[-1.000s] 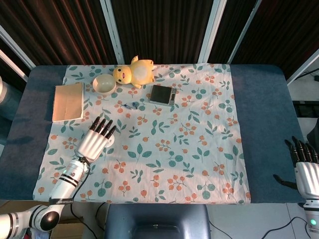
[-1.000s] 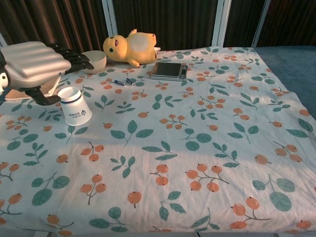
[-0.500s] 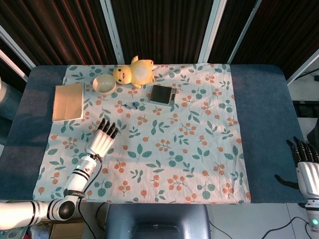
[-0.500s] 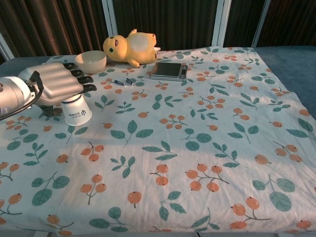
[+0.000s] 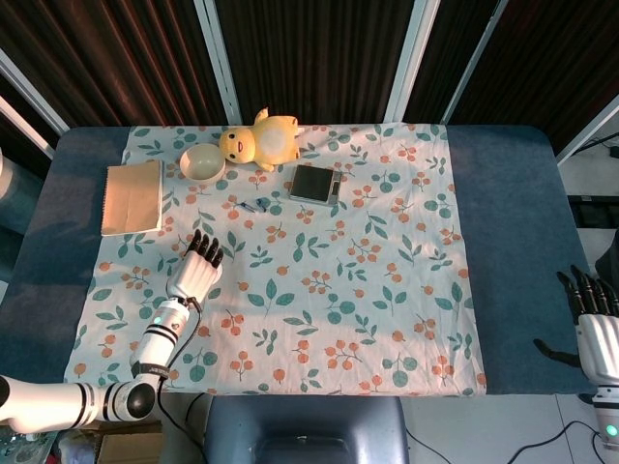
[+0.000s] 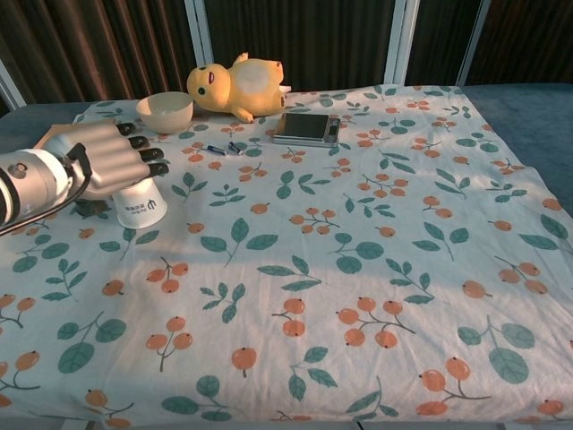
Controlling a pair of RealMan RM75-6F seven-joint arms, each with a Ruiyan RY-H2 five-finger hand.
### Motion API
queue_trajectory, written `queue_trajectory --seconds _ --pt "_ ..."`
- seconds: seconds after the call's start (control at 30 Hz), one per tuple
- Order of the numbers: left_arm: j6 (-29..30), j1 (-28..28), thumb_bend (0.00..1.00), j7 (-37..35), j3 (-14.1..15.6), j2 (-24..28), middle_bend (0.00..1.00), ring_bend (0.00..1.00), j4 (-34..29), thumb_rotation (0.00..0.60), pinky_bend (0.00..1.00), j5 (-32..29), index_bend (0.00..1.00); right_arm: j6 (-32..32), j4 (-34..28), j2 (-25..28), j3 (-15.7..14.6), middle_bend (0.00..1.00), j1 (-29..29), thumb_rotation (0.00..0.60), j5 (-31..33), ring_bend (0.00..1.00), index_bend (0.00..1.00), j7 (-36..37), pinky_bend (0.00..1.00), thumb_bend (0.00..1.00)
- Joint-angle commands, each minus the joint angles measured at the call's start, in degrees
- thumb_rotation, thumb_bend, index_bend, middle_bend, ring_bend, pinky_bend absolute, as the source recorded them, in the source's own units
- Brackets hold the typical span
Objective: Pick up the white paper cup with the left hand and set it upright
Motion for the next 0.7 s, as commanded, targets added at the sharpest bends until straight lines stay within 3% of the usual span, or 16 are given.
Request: queue_trajectory --seconds 0.03,0.27,0.47,0.7 --pt "0.41 -0.25 0.39 -1.31 1.09 -0.42 0.05 0.0 1.46 0.6 0.01 2.42 0.0 -0.18 0.06 0.04 -0.05 0.0 0.04 0.6 0.0 0.0 0.0 0.09 0.0 0.17" --pt "0.09 0.12 0.48 -5.71 2.74 -1.39 0.23 0.0 5.1 0.6 0.06 8.12 0.14 -0.53 0.09 0.09 -0.26 0.0 0.04 0.6 -0.02 0.0 0.0 0.05 0.0 0.17" --pt "-0.05 0.42 0.55 -7.77 2.91 -2.07 0.31 0.04 6.81 0.6 0.08 9.29 0.23 -0.44 -0.03 0.37 -0.26 0.0 -0.1 0.6 0.03 0.0 0.0 0.37 0.0 0.17" --pt "0.6 1.23 0.56 -11.21 2.68 -1.41 0.36 0.07 6.51 0.6 0.09 11.67 0.3 -0.66 0.13 0.46 -0.33 0.0 -0.13 0.6 0.1 0.0 0.0 0.81 0.0 0.17"
